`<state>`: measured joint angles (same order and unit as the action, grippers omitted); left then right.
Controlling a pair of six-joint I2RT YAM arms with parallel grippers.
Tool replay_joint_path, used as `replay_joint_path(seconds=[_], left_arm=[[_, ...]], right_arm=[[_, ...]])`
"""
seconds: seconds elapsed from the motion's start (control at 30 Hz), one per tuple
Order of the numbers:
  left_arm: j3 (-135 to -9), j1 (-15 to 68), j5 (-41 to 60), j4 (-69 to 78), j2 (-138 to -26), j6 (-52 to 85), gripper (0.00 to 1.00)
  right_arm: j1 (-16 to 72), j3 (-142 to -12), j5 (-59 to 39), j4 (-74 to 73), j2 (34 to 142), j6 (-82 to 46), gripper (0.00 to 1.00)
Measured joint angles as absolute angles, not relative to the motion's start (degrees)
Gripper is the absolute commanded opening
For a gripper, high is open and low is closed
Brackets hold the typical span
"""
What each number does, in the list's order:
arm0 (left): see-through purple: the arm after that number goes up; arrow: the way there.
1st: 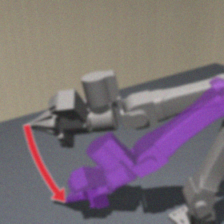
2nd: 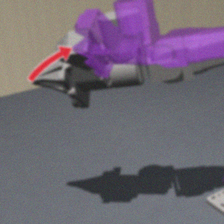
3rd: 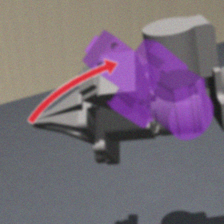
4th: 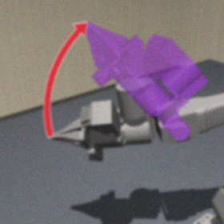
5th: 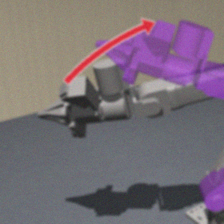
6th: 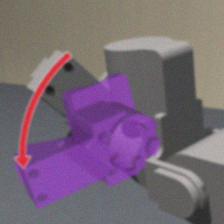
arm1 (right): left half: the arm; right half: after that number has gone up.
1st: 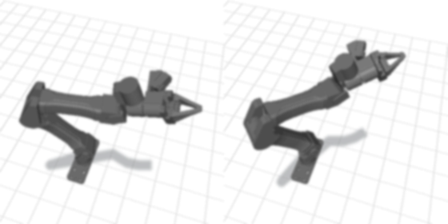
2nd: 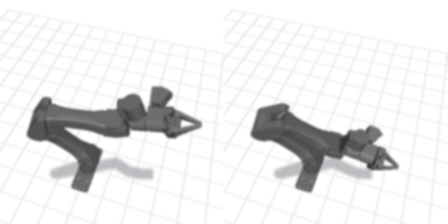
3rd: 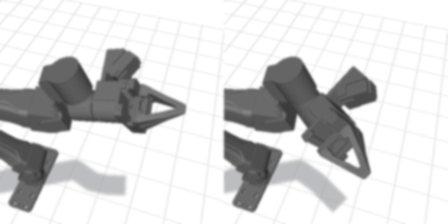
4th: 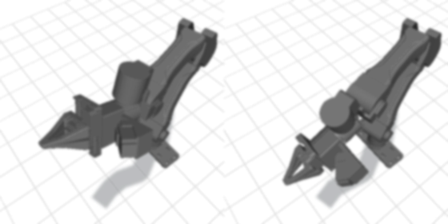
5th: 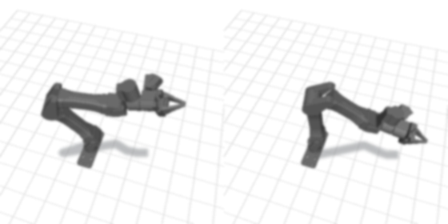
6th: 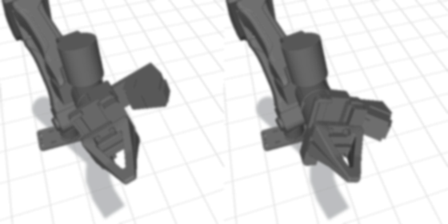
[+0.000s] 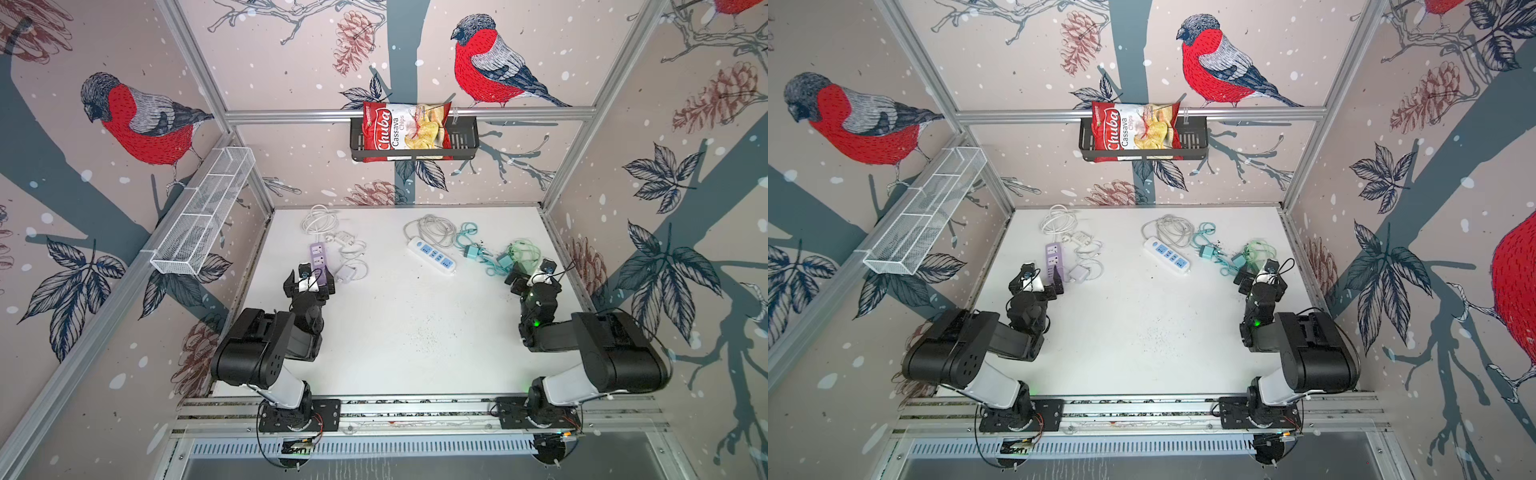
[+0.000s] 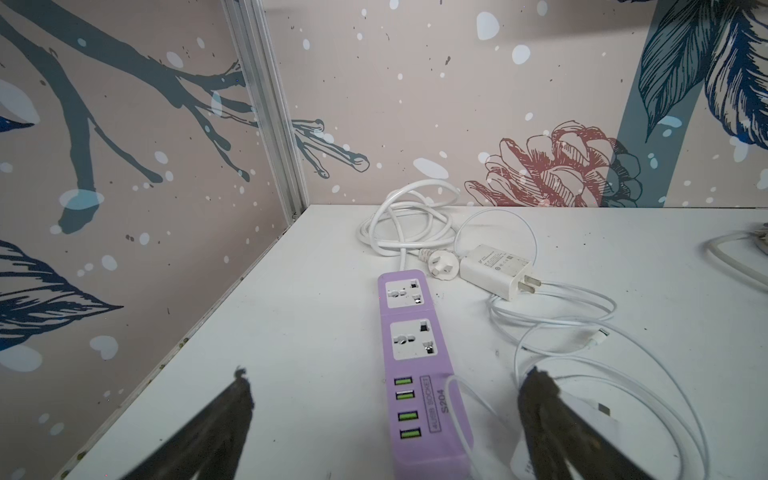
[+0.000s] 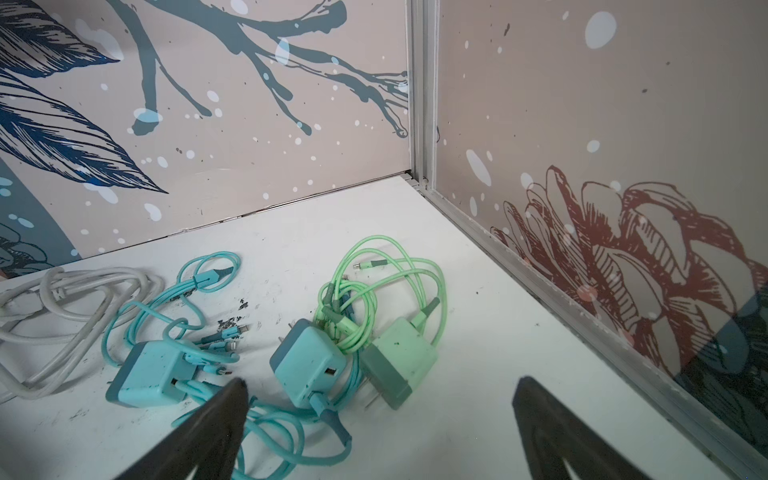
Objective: Insert the plug
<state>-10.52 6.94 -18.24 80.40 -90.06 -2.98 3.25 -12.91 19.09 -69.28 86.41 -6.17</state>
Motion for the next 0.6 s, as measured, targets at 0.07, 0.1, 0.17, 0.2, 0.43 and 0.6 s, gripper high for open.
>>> replay_joint_path(seconds=[0.07, 0.1, 0.17, 0.2, 0.43, 0.6], left_arm=[[-10.5, 6.9, -18.2, 80.4, -90.1, -3.0, 0.98], [-10.5, 6.9, -18.2, 80.4, -90.1, -3.0, 0.98], [-10.5, 6.9, -18.2, 80.4, -90.1, -3.0, 0.98], [-10.5, 6.9, -18.2, 80.4, -90.1, -3.0, 0.98], [-10.5, 6.9, -18.2, 80.4, -90.1, -3.0, 0.98], [-10.5, 6.9, -18.2, 80.4, -90.1, -3.0, 0.98]], right_arm=[[3.2, -12.9, 19.1, -69.2, 86.4, -6.2, 0.99], [3.2, -12.9, 19.1, -69.1, 86.4, -6.2, 1.0], [3.2, -12.8, 19.1, -68.9, 86.3, -6.2, 1.0], [3.2, -12.8, 19.1, -68.9, 86.3, -6.2, 1.0], [3.2, -12.8, 19.1, -68.9, 86.3, -6.2, 1.0], [3.2, -12.8, 19.1, -68.9, 86.3, -6.2, 0.99]])
